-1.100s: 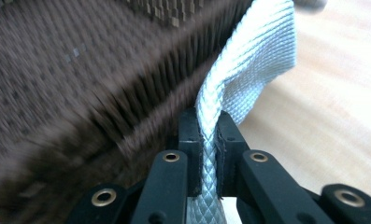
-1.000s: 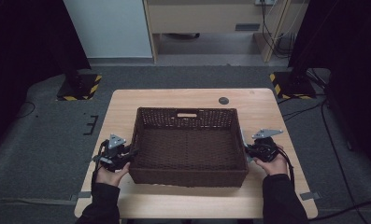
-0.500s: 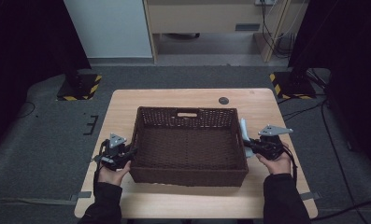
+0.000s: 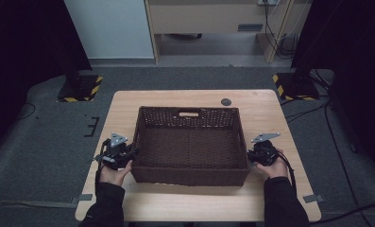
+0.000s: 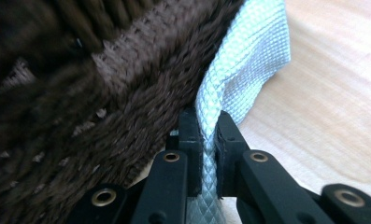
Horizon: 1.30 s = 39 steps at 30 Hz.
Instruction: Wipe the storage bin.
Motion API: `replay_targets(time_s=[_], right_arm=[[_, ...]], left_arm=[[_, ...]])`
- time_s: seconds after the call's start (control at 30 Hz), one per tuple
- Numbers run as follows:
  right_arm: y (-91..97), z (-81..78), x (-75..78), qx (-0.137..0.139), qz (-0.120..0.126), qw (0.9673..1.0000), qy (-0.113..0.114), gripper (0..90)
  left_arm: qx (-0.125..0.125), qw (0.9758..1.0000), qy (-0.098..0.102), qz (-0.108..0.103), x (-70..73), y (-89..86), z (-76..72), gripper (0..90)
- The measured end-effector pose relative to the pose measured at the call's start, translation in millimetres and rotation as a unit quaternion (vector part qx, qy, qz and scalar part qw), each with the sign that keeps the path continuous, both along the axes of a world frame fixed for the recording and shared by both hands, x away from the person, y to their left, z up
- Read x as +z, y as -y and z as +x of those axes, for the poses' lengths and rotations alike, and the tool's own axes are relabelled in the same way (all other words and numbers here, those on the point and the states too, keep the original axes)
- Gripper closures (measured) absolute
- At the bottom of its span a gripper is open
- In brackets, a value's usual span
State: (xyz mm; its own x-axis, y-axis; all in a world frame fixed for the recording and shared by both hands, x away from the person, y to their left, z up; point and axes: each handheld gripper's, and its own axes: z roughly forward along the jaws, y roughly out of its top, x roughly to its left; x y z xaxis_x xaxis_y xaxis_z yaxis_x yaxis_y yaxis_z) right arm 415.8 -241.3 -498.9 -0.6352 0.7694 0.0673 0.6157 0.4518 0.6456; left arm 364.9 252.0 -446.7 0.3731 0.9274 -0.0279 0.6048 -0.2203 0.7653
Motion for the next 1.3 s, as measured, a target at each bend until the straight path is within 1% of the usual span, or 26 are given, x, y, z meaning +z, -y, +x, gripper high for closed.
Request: replay_targets(time_s=[0.07, 0.1, 0.17, 0.23, 0.27, 0.3, 0.33, 0.37, 0.4, 0.47, 0.53, 0.6, 0.63, 0.7, 0.8, 0.83, 0.87, 0.93, 0.97, 1.0, 1.03, 1.07, 1.13, 1.2, 1.27, 1.3], right_arm=[[0.5, -1.1, 3.4, -0.003, 0.002, 0.9999, 0.010, 84.4], [1.7, -2.8, 7.7, -0.007, 0.012, 0.9997, 0.019, 84.4], [6.1, -7.7, 20.6, -0.010, 0.037, 0.9981, 0.047, 84.4], [11.4, -14.1, 34.5, -0.015, 0.065, 0.9948, 0.077, 84.5], [14.0, -16.6, 39.9, -0.013, 0.076, 0.9927, 0.092, 84.5], [15.4, -20.2, 44.8, -0.009, 0.089, 0.9910, 0.100, 84.5], [15.7, -22.3, 46.3, -0.006, 0.088, 0.9908, 0.102, 84.5], [14.9, -24.9, 46.8, -0.003, 0.088, 0.9910, 0.101, 84.5], [14.2, -26.6, 45.5, 0.001, 0.083, 0.9917, 0.098, 84.4], [11.8, -28.9, 39.3, 0.006, 0.072, 0.9937, 0.085, 84.5], [10.6, -29.6, 31.5, 0.011, 0.059, 0.9959, 0.068, 84.4], [9.1, -30.3, 23.1, 0.011, 0.049, 0.9974, 0.051, 84.4], [8.0, -30.6, 18.2, 0.011, 0.039, 0.9983, 0.040, 84.4], [6.7, -30.8, 11.4, 0.010, 0.032, 0.9991, 0.026, 84.4], [5.2, -29.5, 2.8, 0.005, 0.013, 0.9999, 0.007, 84.4], [5.2, -29.1, 2.2, 0.006, 0.010, 0.9999, 0.008, 84.4], [5.0, -29.4, 3.3, 0.005, 0.012, 0.9999, 0.009, 84.4], [6.0, -31.1, 9.8, 0.004, 0.021, 0.9995, 0.024, 84.4], [7.2, -32.6, 15.1, 0.002, 0.027, 0.9989, 0.038, 84.4], [8.9, -35.0, 23.6, 0.000, 0.041, 0.9975, 0.059, 84.4], [9.9, -36.9, 28.9, -0.001, 0.049, 0.9963, 0.071, 84.4], [11.4, -40.2, 36.8, -0.001, 0.061, 0.9942, 0.089, 84.4], [12.4, -44.3, 43.6, 0.003, 0.071, 0.9921, 0.103, 84.4], [11.4, -46.5, 42.9, 0.007, 0.066, 0.9926, 0.102, 84.4], [9.4, -45.0, 34.9, 0.010, 0.051, 0.9951, 0.083, 84.4], [8.0, -43.3, 29.8, 0.010, 0.043, 0.9965, 0.071, 84.4]], left_arm=[[0.000, 1.0000, 0.000, -0.003, -0.2, -0.6, -0.1, 68.0], [0.003, 1.0000, 0.001, -0.005, -0.4, -1.2, -0.2, 67.0], [0.006, 0.9999, 0.005, -0.006, -0.6, -2.1, -0.6, 62.7], [0.008, 0.9999, 0.008, -0.004, -0.5, -2.8, -1.6, 59.3], [0.006, 0.9999, 0.011, -0.005, 0.1, -3.4, -2.1, 57.4], [0.005, 0.9999, 0.011, -0.005, 0.7, -4.1, -2.5, 56.2], [0.005, 0.9999, 0.012, -0.008, 1.5, -4.4, -3.2, 55.1], [-0.001, 0.9999, 0.014, -0.008, 2.2, -4.6, -3.8, 54.3], [-0.005, 0.9998, 0.016, -0.008, 2.9, -4.4, -4.9, 54.3], [-0.015, 0.9997, 0.017, -0.004, 3.8, -4.5, -6.4, 54.4], [-0.016, 0.9997, 0.016, 0.002, 3.6, -3.8, -7.2, 55.5], [-0.022, 0.9997, 0.010, -0.004, 2.5, -4.4, -6.4, 58.2], [-0.022, 0.9997, 0.009, -0.003, 2.1, -4.5, -6.1, 59.8], [-0.026, 0.9997, 0.003, -0.004, 0.4, -3.8, -5.0, 62.9], [-0.025, 0.9997, 0.003, 0.000, -0.3, -2.6, -5.2, 66.4], [-0.023, 0.9997, 0.003, 0.000, -0.1, -2.3, -5.2, 67.1], [-0.022, 0.9998, 0.003, -0.001, -0.2, -2.2, -5.2, 67.6], [-0.019, 0.9998, 0.003, -0.001, -0.2, -1.7, -5.4, 68.2], [-0.018, 0.9998, 0.003, 0.000, -0.1, -1.4, -5.6, 68.5], [-0.018, 0.9998, 0.004, 0.000, -0.1, -1.3, -5.6, 68.6], [-0.017, 0.9998, 0.004, 0.000, -0.2, -1.2, -5.8, 68.7], [-0.017, 0.9999, 0.004, 0.000, -0.2, -1.1, -5.8, 68.9], [-0.014, 0.9999, 0.004, 0.001, -0.1, -0.7, -6.0, 69.1], [-0.011, 0.9999, 0.004, 0.001, 0.1, -0.2, -6.1, 69.5], [-0.008, 1.0000, 0.004, 0.001, 0.2, 0.3, -6.3, 69.8], [-0.006, 1.0000, 0.004, 0.000, 0.3, 0.5, -6.3, 70.0]])
